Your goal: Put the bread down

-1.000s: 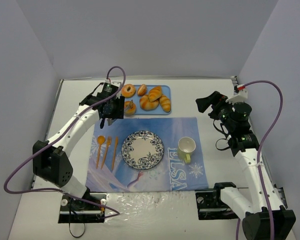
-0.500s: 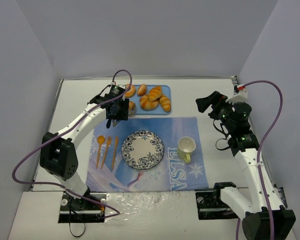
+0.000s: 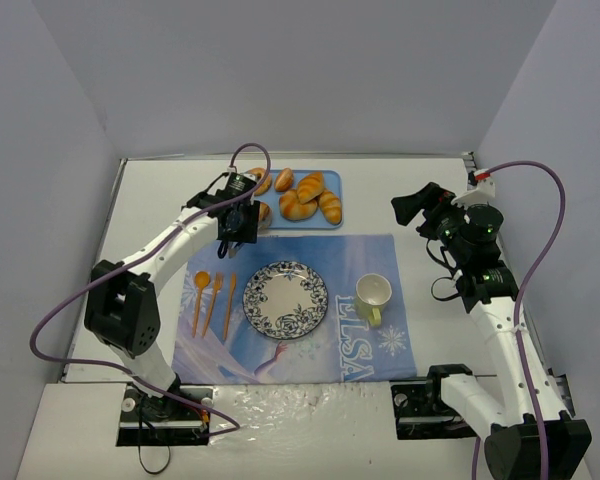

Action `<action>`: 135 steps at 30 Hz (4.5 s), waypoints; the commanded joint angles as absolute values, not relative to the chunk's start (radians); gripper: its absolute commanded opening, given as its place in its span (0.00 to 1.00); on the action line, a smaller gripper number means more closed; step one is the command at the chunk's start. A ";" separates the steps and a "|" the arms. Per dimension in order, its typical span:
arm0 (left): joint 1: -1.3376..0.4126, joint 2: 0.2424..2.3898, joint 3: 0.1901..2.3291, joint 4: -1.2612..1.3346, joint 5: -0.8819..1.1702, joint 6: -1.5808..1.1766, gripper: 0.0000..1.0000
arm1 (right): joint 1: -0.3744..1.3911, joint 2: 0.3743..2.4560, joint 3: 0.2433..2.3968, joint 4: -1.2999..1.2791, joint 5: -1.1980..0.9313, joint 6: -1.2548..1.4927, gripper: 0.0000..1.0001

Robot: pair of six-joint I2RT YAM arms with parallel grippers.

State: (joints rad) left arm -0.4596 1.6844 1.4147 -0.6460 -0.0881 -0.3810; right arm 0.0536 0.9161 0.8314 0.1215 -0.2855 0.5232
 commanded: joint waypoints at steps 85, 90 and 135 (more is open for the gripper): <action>-0.997 1.060 1.068 -0.884 -0.142 -0.628 0.59 | 0.060 0.951 0.829 0.227 -0.253 0.511 1.00; -0.999 1.043 1.107 -0.907 -0.159 -0.632 0.58 | 0.060 0.951 0.828 0.227 -0.253 0.511 1.00; 0.091 2.024 1.902 -0.678 -0.104 -0.416 0.54 | 0.064 0.970 0.828 0.265 -0.307 0.528 1.00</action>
